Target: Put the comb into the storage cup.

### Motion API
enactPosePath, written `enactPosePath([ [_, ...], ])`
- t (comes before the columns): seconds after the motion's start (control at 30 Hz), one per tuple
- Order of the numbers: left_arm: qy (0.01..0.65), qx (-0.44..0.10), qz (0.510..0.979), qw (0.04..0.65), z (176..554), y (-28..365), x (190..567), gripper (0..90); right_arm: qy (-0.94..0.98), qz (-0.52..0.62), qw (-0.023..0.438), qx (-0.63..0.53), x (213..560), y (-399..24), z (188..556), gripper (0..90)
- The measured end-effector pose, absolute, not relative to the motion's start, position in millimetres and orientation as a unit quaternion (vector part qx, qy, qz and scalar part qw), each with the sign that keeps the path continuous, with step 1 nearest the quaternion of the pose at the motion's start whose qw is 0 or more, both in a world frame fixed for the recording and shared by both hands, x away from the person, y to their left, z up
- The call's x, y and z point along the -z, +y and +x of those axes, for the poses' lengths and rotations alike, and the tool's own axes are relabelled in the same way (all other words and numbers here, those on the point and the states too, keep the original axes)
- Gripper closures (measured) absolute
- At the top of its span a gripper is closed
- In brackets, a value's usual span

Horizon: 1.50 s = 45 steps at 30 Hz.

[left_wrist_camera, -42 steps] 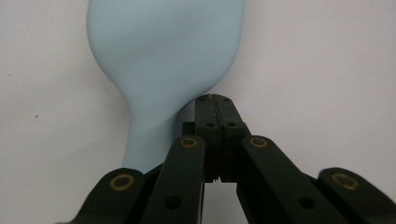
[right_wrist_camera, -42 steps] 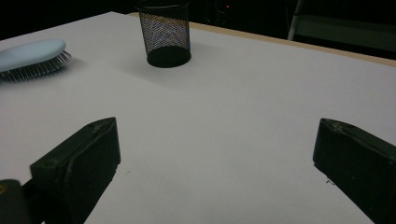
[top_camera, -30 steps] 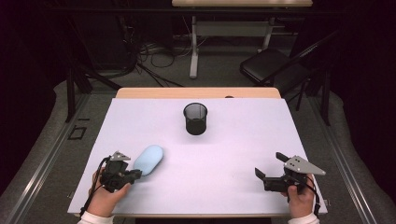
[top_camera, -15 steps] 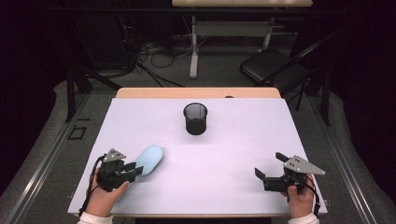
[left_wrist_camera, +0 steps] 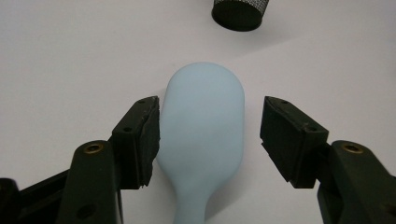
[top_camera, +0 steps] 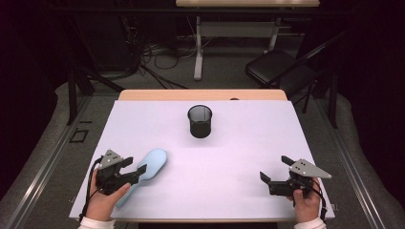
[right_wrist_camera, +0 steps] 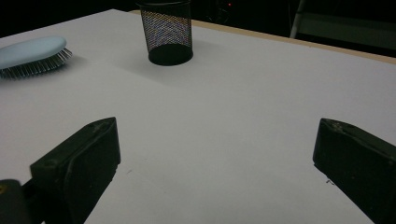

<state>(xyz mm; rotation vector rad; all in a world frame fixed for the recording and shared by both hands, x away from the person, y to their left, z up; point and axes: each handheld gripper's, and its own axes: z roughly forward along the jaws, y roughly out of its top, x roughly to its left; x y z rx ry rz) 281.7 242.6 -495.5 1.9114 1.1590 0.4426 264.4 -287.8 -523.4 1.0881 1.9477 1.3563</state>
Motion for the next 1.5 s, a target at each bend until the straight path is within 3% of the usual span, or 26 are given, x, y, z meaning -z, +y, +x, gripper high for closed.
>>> enactPosePath([
  [0.1, 0.461, -0.175, 0.756, 0.431, 281.2, 245.1, 494.5, 37.7, 0.721, 0.402, 0.262, -0.500, 523.2, -288.1, 264.2, 0.4],
  [0.33, 0.460, -0.148, 0.751, 0.451, 284.2, 251.7, 494.8, 15.1, 0.722, 0.401, 0.263, -0.499, 523.1, -288.3, 264.0, 0.4],
  [0.43, 0.456, -0.156, 0.750, 0.453, 284.0, 252.4, 492.8, 0.6, 0.722, 0.400, 0.264, -0.498, 522.9, -288.8, 263.9, 0.4],
  [1.0, 0.435, -0.177, 0.742, 0.479, 278.6, 257.3, 482.4, 0.6, 0.720, 0.401, 0.265, -0.501, 522.7, -288.3, 263.4, 0.4],
  [1.5, 0.409, -0.153, 0.779, 0.450, 286.3, 252.4, 465.2, 0.6, 0.719, 0.404, 0.265, -0.501, 522.2, -288.3, 262.5, 0.4],
])
